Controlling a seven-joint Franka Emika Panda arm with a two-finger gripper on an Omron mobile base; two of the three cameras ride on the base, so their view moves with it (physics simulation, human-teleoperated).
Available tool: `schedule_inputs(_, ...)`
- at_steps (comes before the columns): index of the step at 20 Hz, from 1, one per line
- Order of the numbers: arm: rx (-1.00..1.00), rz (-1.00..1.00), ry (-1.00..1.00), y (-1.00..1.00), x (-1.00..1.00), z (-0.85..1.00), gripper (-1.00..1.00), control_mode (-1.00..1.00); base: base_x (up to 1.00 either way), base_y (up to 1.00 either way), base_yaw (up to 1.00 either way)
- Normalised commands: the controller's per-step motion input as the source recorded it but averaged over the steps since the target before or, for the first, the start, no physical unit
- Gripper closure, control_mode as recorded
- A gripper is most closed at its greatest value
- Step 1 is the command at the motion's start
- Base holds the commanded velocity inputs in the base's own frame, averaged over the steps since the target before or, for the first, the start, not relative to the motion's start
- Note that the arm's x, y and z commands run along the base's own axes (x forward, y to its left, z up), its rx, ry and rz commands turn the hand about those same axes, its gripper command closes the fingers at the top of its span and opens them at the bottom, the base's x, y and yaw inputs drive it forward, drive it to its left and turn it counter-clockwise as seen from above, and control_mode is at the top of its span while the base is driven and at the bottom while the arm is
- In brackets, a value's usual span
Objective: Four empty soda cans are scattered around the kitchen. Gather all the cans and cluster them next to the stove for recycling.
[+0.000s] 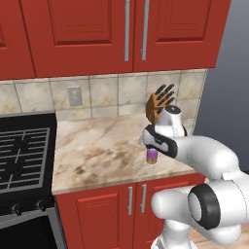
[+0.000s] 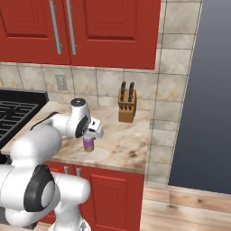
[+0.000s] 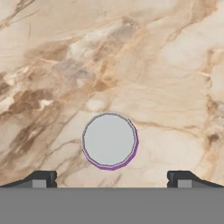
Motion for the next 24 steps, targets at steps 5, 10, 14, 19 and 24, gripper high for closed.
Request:
schedule_inputs(5, 0.00, 0.00, -0.03, 0.03, 0.22, -0.21, -1.00, -1.00, 0.00, 0.00, 0.00)
schedule_inputs(10, 0.00, 0.00, 0.00, 0.00, 0.06, -0.19, -1.00, -1.00, 0.00, 0.00, 0.00)
schedule_inputs(14, 0.00, 0.00, 0.00, 0.00, 0.01, -0.13, -1.00, -1.00, 0.00, 0.00, 0.00)
schedule_inputs(19, 0.00, 0.00, -0.01, 0.00, 0.04, -0.13, -1.00, -1.00, 0.00, 0.00, 0.00)
schedule_inputs(24, 0.00, 0.00, -0.02, 0.00, 0.06, -0.14, -1.00, -1.00, 0.00, 0.00, 0.00)
